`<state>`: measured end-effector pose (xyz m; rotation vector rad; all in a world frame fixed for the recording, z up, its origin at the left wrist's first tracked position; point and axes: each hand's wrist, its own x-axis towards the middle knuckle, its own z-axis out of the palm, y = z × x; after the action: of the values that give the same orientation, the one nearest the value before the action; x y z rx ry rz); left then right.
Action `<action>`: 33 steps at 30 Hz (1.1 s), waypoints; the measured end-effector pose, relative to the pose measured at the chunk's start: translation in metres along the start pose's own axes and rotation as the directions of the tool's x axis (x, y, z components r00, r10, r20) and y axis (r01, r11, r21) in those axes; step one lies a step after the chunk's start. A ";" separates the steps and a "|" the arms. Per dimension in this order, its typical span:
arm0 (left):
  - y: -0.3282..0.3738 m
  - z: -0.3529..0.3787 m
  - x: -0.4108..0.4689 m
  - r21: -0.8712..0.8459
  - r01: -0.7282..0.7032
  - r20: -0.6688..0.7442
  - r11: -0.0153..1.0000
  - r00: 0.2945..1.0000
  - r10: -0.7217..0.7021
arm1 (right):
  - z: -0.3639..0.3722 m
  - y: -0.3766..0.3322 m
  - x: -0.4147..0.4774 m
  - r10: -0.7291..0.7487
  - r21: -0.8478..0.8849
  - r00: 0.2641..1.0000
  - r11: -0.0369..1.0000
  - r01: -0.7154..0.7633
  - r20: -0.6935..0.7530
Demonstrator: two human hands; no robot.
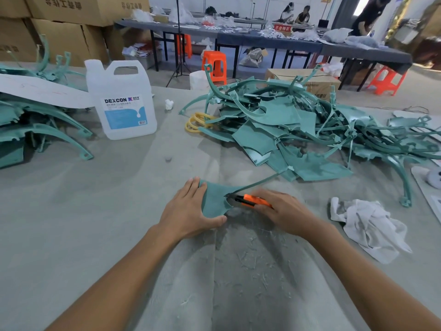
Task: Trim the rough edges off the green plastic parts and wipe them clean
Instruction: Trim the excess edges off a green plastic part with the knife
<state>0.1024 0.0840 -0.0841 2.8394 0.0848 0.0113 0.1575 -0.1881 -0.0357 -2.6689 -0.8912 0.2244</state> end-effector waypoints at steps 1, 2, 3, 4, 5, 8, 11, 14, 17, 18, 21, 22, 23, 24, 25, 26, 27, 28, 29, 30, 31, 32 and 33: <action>0.000 0.000 0.000 -0.005 0.002 -0.007 1.000 1.000 -0.002 | 0.000 0.000 -0.003 -0.007 0.004 1.000 1.000 0.007 0.009; 0.000 0.000 0.001 -0.007 0.003 -0.013 1.000 1.000 -0.003 | 0.000 0.001 -0.005 -0.010 0.008 1.000 1.000 0.010 0.004; 0.000 0.000 0.002 -0.010 0.004 -0.014 1.000 1.000 -0.004 | 0.000 0.002 -0.005 -0.005 0.011 1.000 1.000 0.005 -0.016; 0.000 -0.001 0.001 -0.014 0.007 -0.010 1.000 1.000 -0.007 | 0.001 0.002 -0.005 0.007 0.011 0.999 1.000 -0.006 -0.043; 0.001 -0.002 0.001 -0.020 0.017 -0.006 1.000 1.000 -0.017 | 0.002 0.001 -0.005 0.019 0.012 0.997 1.000 -0.018 -0.072; 0.011 -0.001 -0.006 -0.043 0.103 -0.013 0.994 0.994 -0.104 | 0.008 -0.004 -0.010 0.044 0.079 0.983 0.996 -0.031 -0.177; 0.025 0.001 -0.016 0.040 0.189 -0.099 0.981 0.978 -0.184 | 0.011 -0.007 -0.022 0.048 0.095 0.974 0.995 -0.027 -0.223; 0.027 -0.001 -0.021 0.087 0.171 -0.170 0.981 0.973 -0.155 | 0.014 -0.010 -0.027 0.045 0.046 0.978 0.998 -0.036 -0.202; 0.025 0.003 -0.023 0.020 0.179 -0.121 0.984 0.977 -0.175 | 0.014 -0.014 -0.027 0.041 0.005 0.982 0.999 -0.040 -0.183; 0.025 0.004 -0.024 0.002 0.190 -0.098 0.982 0.977 -0.189 | 0.015 -0.015 -0.027 0.037 0.001 0.984 0.999 -0.038 -0.175; 0.025 0.005 -0.022 -0.018 0.197 -0.081 0.980 0.977 -0.198 | 0.016 -0.016 -0.027 0.042 0.011 0.987 0.999 -0.041 -0.155; 0.025 0.005 -0.022 -0.020 0.198 -0.084 0.980 0.976 -0.199 | 0.017 -0.016 -0.027 0.047 0.018 0.988 0.999 -0.045 -0.150; 0.025 0.005 -0.022 -0.022 0.200 -0.087 0.980 0.976 -0.201 | 0.018 -0.017 -0.028 0.053 0.026 0.988 0.998 -0.050 -0.147; 0.025 0.005 -0.022 -0.022 0.203 -0.087 0.979 0.975 -0.204 | 0.020 -0.018 -0.029 0.061 0.032 0.987 0.998 -0.057 -0.148; 0.025 0.005 -0.022 -0.021 0.204 -0.085 0.979 0.975 -0.205 | 0.021 -0.018 -0.030 0.067 0.031 0.987 0.998 -0.063 -0.149; 0.025 0.005 -0.022 -0.020 0.203 -0.082 0.979 0.976 -0.204 | 0.021 -0.019 -0.031 0.072 0.027 0.986 0.997 -0.069 -0.148; 0.024 0.005 -0.022 -0.020 0.201 -0.081 0.979 0.976 -0.202 | 0.022 -0.019 -0.031 0.076 0.026 0.986 0.997 -0.073 -0.145; 0.024 0.006 -0.022 -0.022 0.199 -0.081 0.980 0.976 -0.201 | 0.022 -0.020 -0.031 0.078 0.031 0.987 0.997 -0.074 -0.142; 0.024 0.006 -0.022 -0.024 0.199 -0.080 0.980 0.976 -0.200 | 0.022 -0.020 -0.032 0.079 0.037 0.987 0.997 -0.074 -0.139; 0.024 0.006 -0.022 -0.024 0.199 -0.080 0.980 0.977 -0.200 | 0.023 -0.020 -0.032 0.079 0.043 0.987 0.996 -0.074 -0.137; 0.023 0.007 -0.022 -0.024 0.198 -0.080 0.980 0.977 -0.200 | 0.023 -0.020 -0.033 0.084 0.047 0.987 0.996 -0.078 -0.135; 0.023 0.007 -0.022 -0.024 0.198 -0.081 0.980 0.977 -0.199 | 0.024 -0.021 -0.033 0.091 0.041 0.986 0.995 -0.086 -0.137; 0.023 0.006 -0.022 -0.023 0.197 -0.084 0.980 0.976 -0.199 | 0.025 -0.022 -0.033 0.100 0.022 0.984 0.995 -0.098 -0.146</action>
<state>0.0821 0.0587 -0.0834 2.8022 0.3845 0.0909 0.1131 -0.1853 -0.0496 -2.6782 -0.7107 0.0557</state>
